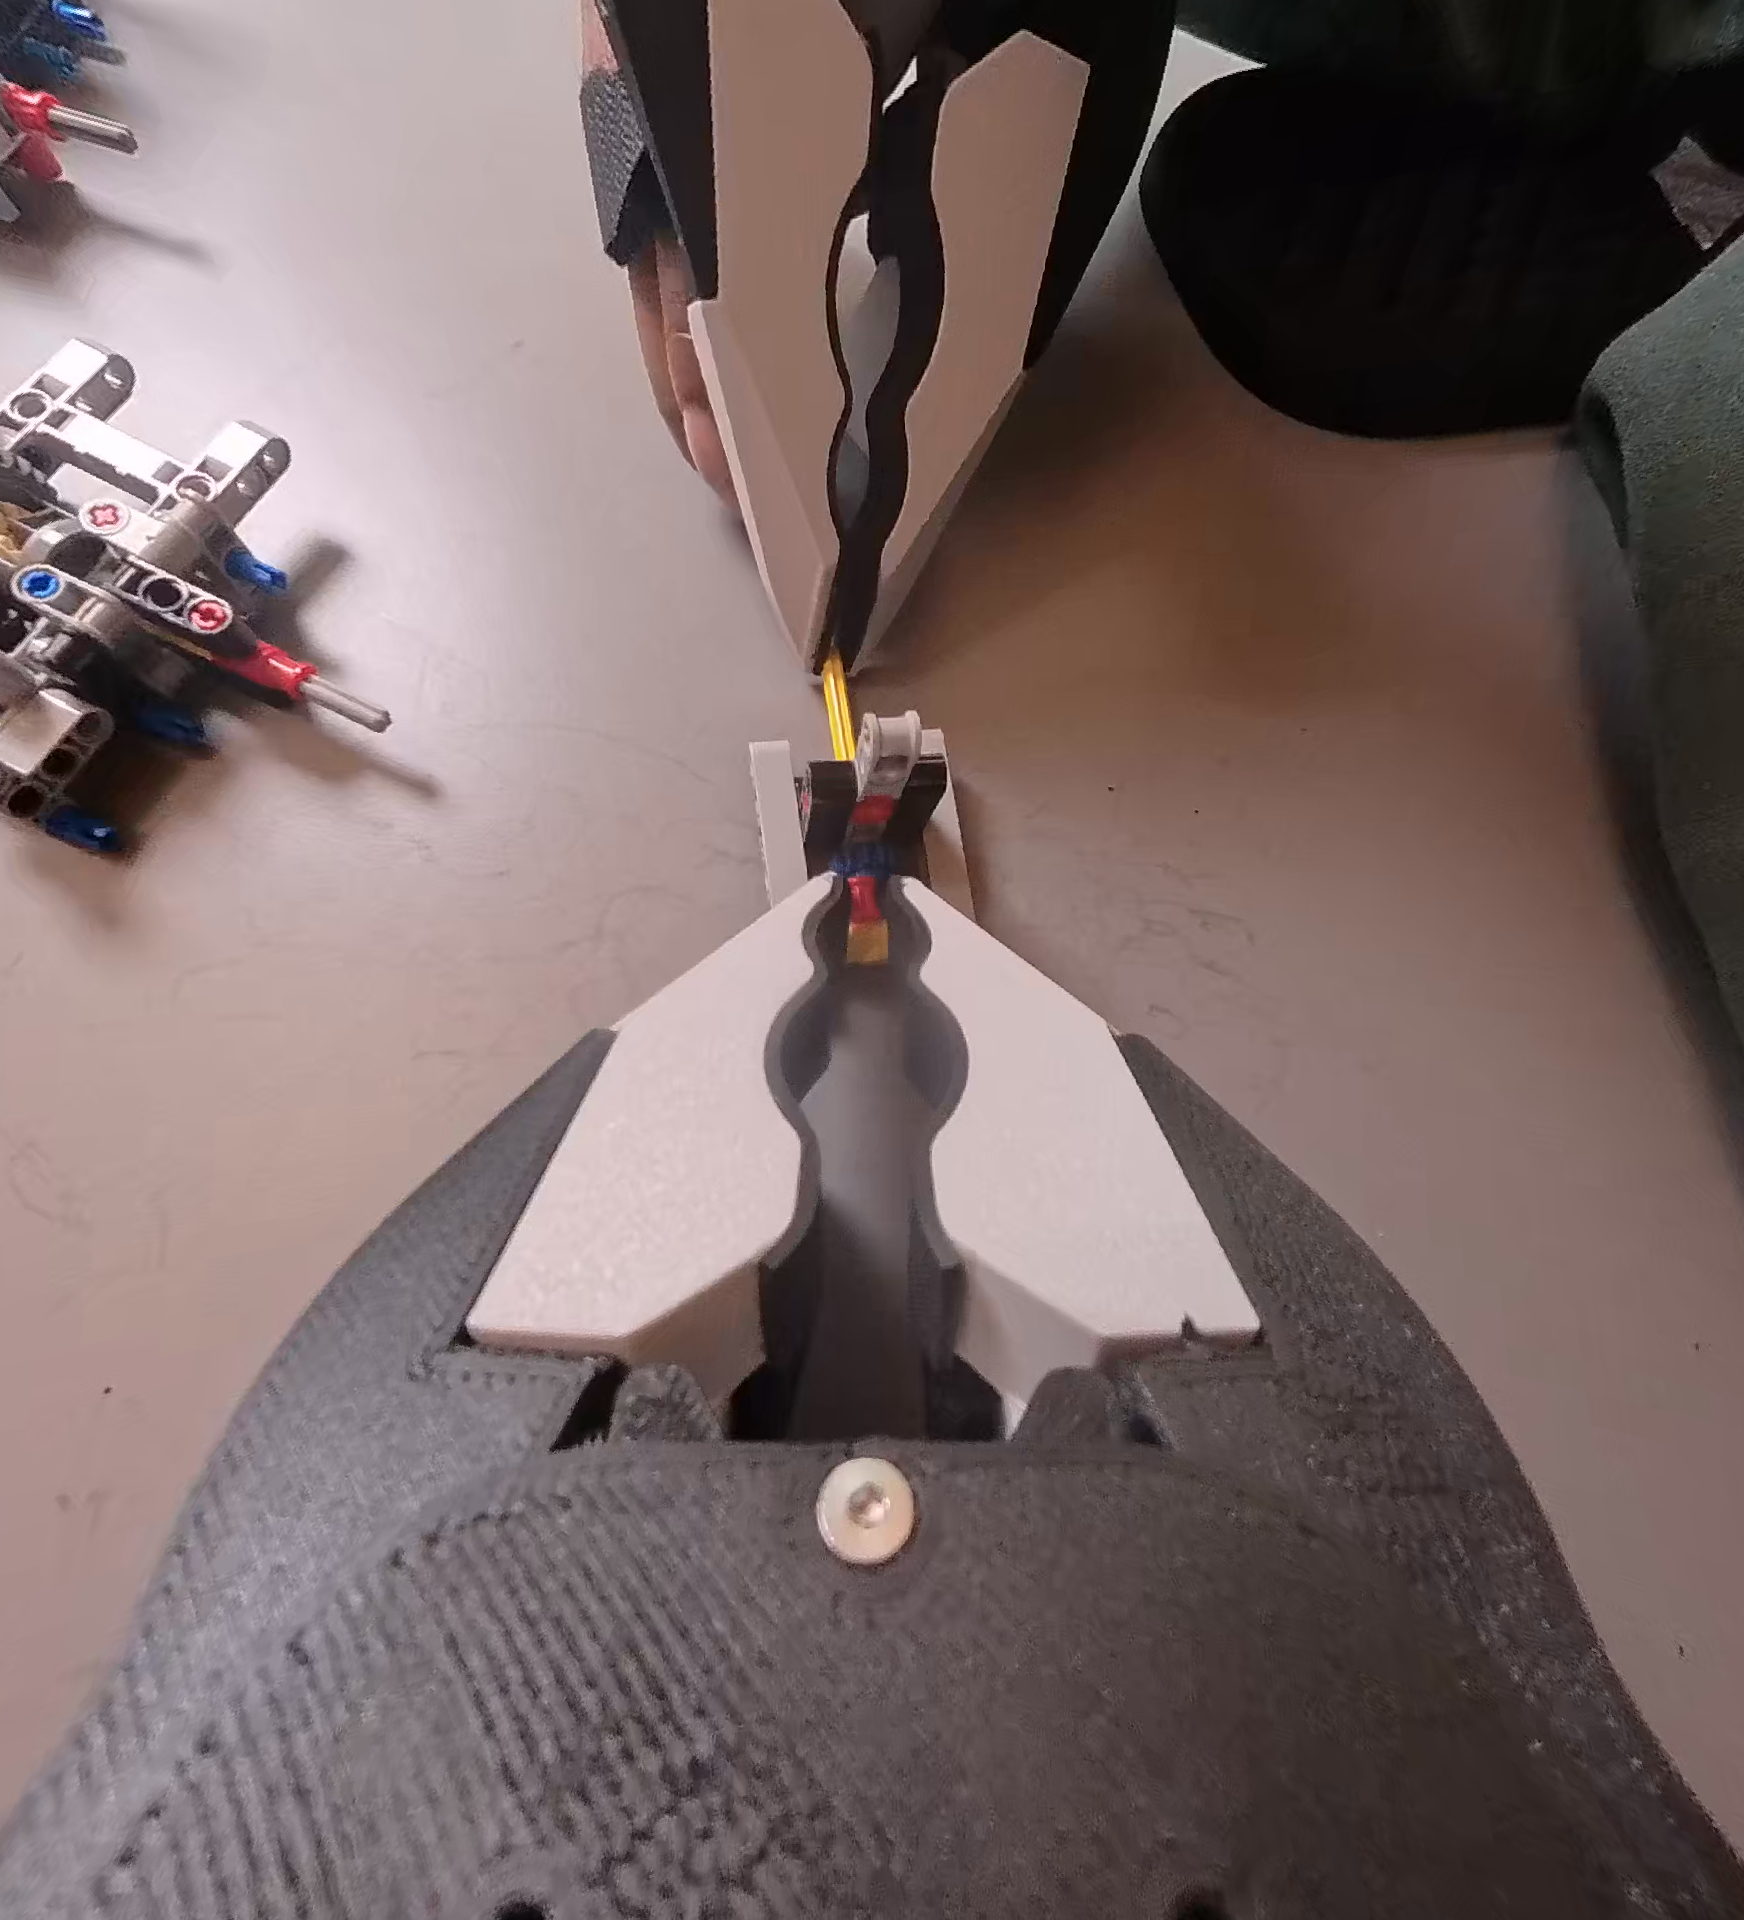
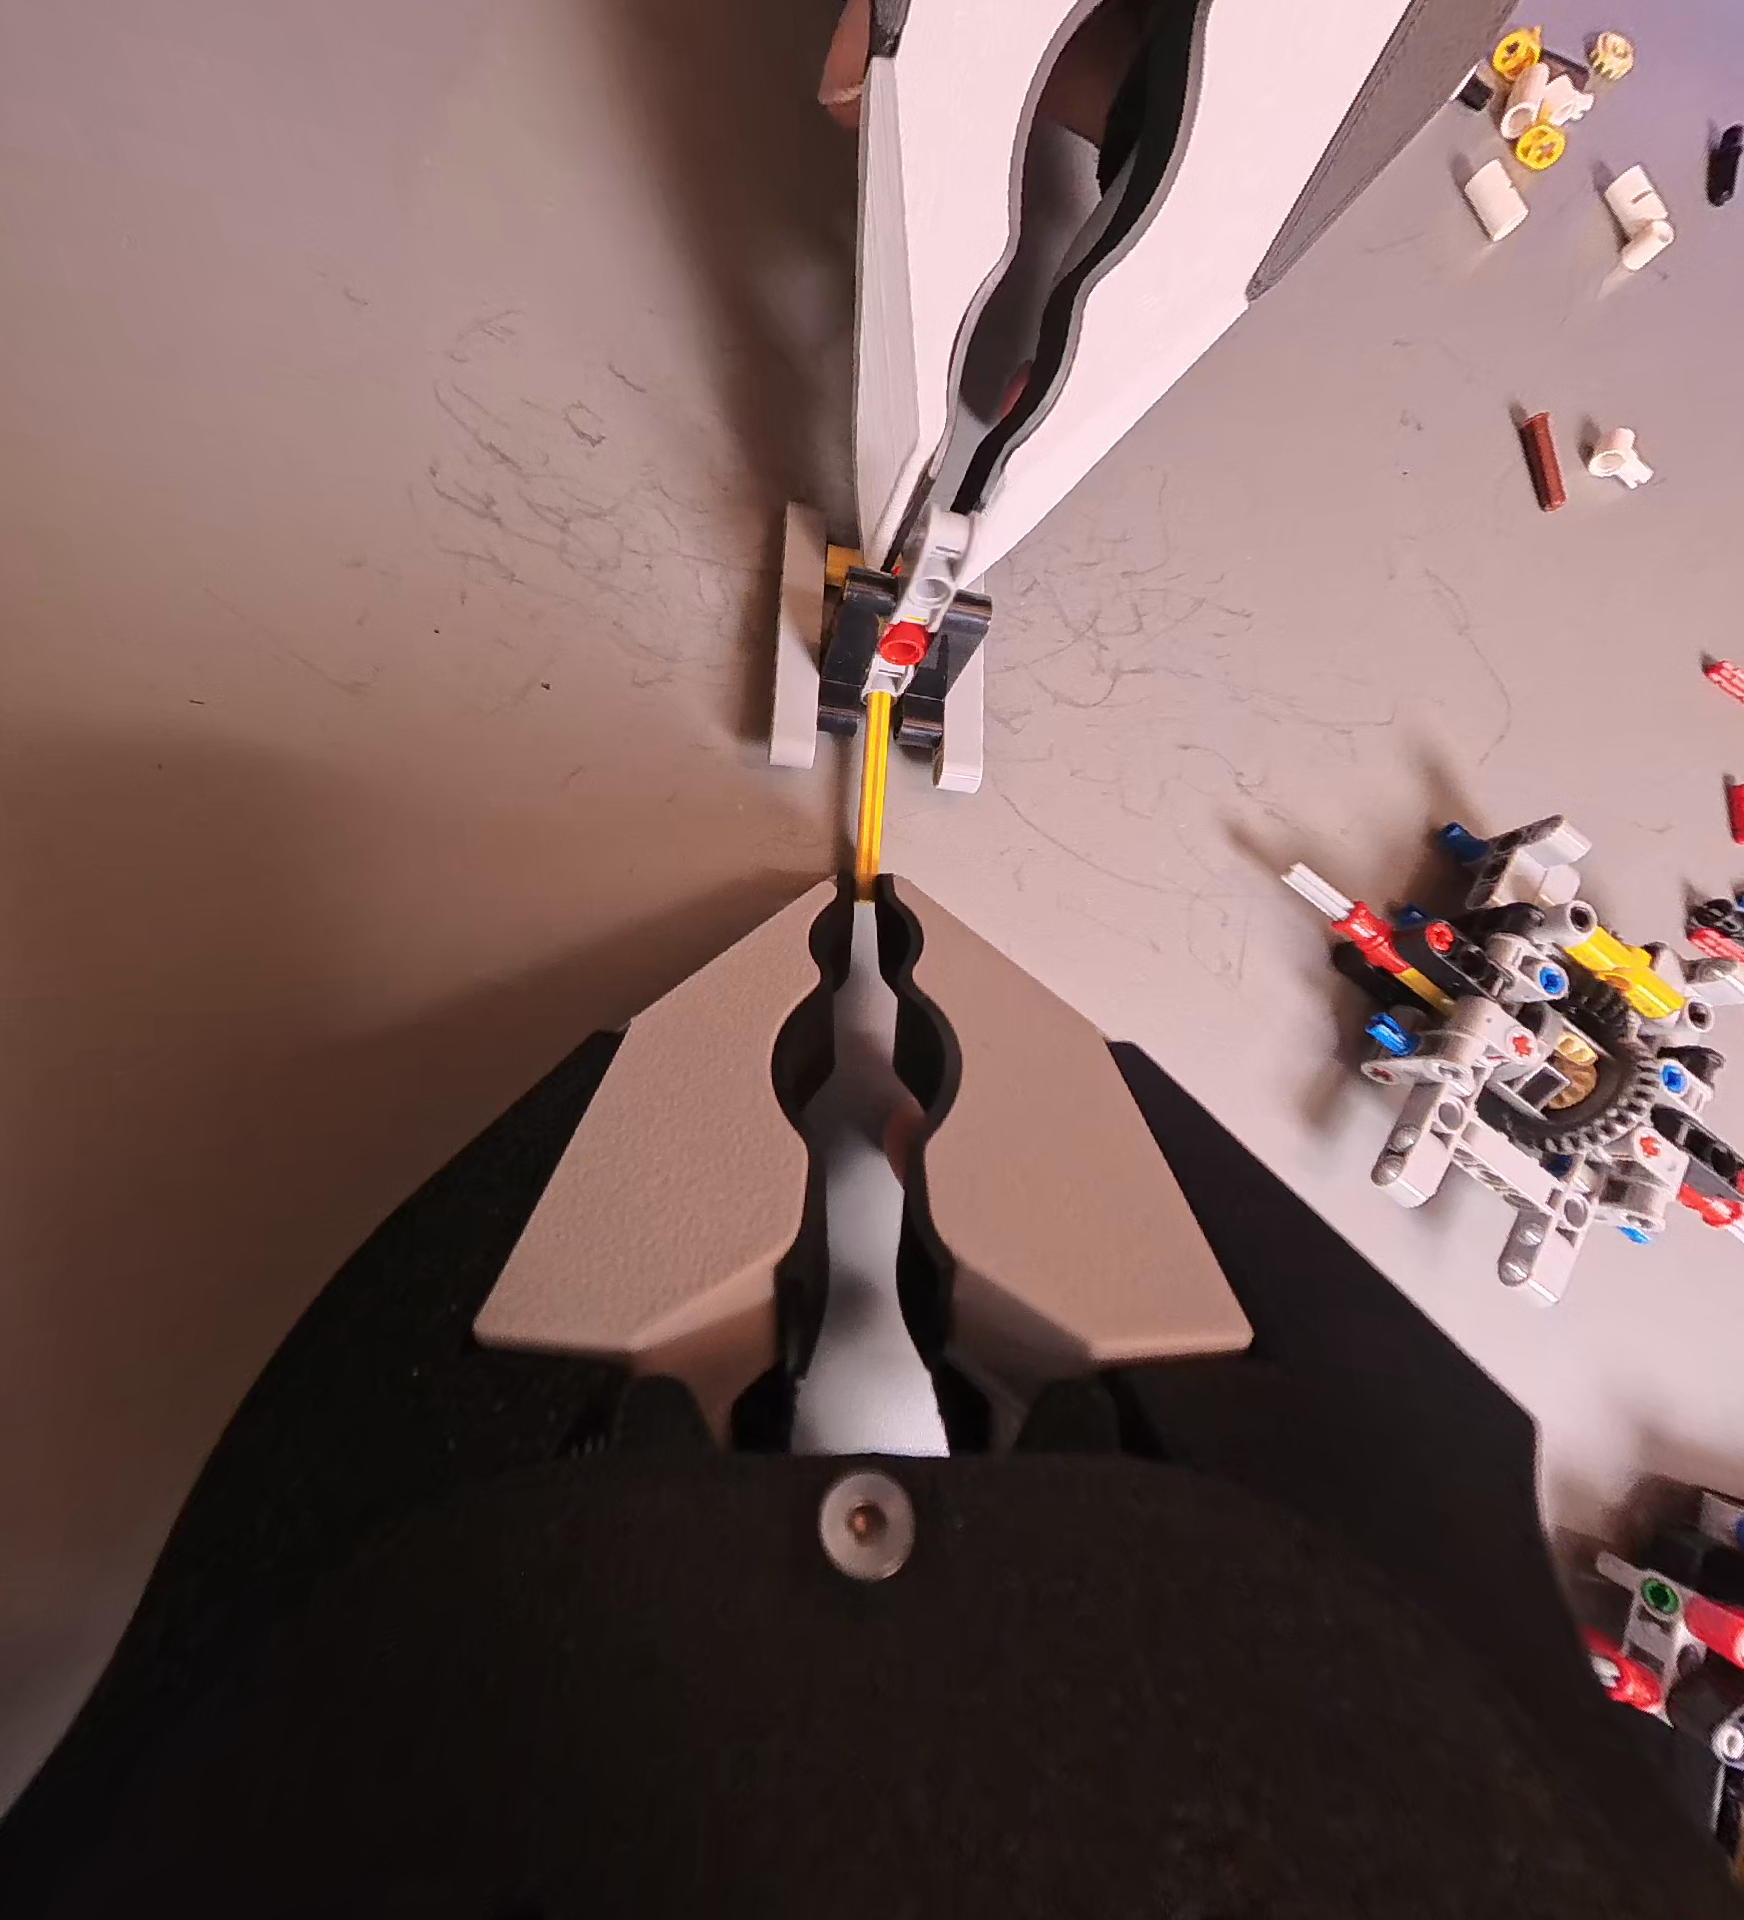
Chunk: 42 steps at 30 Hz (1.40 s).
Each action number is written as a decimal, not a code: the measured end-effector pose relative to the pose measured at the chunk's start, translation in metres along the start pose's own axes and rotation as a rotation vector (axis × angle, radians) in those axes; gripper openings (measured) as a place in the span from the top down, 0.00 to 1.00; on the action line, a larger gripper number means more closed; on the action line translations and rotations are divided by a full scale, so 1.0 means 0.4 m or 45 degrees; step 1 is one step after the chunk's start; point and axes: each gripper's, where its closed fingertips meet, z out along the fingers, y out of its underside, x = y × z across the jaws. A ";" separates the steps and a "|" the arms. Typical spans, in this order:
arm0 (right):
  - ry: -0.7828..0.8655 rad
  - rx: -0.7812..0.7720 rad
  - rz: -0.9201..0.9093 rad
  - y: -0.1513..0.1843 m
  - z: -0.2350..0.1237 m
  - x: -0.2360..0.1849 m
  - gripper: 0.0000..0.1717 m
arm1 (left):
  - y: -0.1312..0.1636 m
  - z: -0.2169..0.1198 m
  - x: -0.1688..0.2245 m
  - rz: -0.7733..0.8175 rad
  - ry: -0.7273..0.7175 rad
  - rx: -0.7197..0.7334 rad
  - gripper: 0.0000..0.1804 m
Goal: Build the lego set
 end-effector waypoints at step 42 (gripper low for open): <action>0.014 0.000 0.009 -0.001 0.001 0.001 0.99 | 0.002 -0.008 -0.008 -0.014 -0.156 0.018 0.95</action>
